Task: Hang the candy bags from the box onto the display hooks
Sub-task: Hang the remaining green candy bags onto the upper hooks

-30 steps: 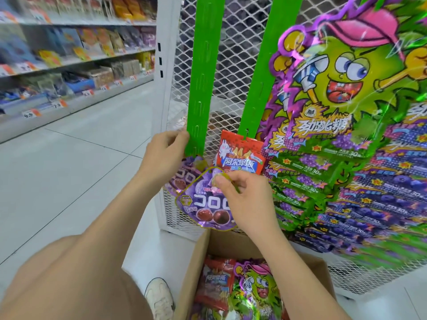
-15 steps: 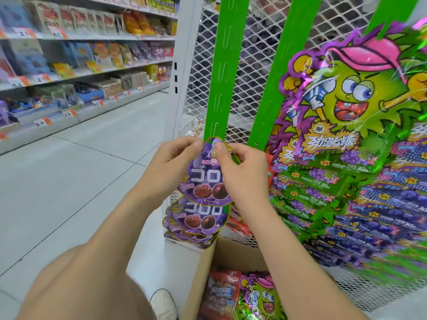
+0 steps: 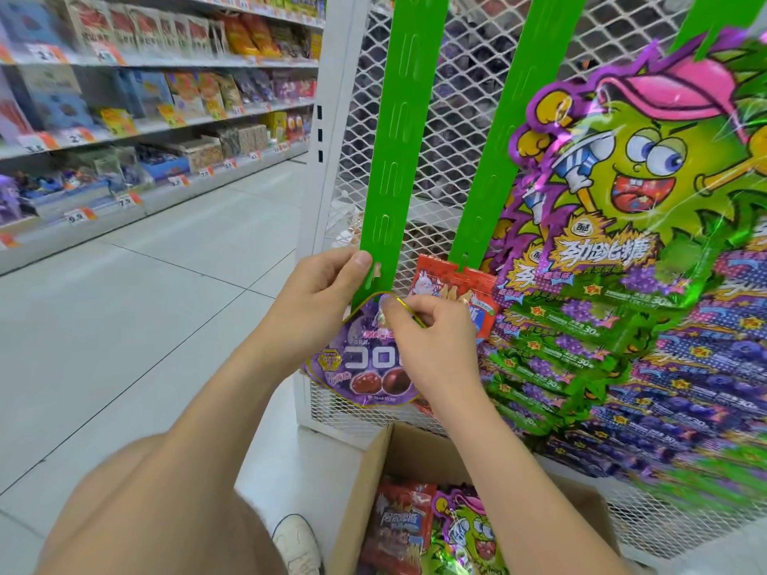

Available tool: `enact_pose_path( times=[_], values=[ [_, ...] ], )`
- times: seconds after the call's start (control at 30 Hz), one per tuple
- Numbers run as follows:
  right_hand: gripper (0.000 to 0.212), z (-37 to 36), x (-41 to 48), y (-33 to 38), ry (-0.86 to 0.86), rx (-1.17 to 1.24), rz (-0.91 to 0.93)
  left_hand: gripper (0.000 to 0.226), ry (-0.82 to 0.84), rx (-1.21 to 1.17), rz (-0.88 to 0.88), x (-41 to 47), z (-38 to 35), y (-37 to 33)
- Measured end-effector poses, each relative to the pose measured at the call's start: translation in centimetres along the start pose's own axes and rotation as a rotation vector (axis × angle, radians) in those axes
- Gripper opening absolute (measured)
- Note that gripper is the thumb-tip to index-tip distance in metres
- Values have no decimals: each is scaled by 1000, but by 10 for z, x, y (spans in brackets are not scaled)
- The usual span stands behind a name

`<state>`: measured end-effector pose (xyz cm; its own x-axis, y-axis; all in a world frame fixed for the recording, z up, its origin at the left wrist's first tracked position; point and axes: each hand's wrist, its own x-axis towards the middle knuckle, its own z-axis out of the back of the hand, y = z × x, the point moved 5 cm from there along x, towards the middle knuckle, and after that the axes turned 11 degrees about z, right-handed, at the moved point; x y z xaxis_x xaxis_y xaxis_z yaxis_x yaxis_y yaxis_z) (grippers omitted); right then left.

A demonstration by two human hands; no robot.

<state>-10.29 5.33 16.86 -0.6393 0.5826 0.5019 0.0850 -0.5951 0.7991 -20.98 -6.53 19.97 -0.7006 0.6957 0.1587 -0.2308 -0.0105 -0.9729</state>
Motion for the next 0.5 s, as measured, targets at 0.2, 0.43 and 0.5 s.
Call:
enact_pose_path(
  times=[0.2,0.43,0.5],
  values=[
    [32,16,3,22,-172,95,152,31,-53,29,-10,-2,-1,-3],
    [36,19,14,38,-158,-37,230,37,-38,-98,56,-6,-1,-9],
    [39,19,15,41,-159,-92,218,38,-43,-108,63,-7,-1,-11]
  ],
)
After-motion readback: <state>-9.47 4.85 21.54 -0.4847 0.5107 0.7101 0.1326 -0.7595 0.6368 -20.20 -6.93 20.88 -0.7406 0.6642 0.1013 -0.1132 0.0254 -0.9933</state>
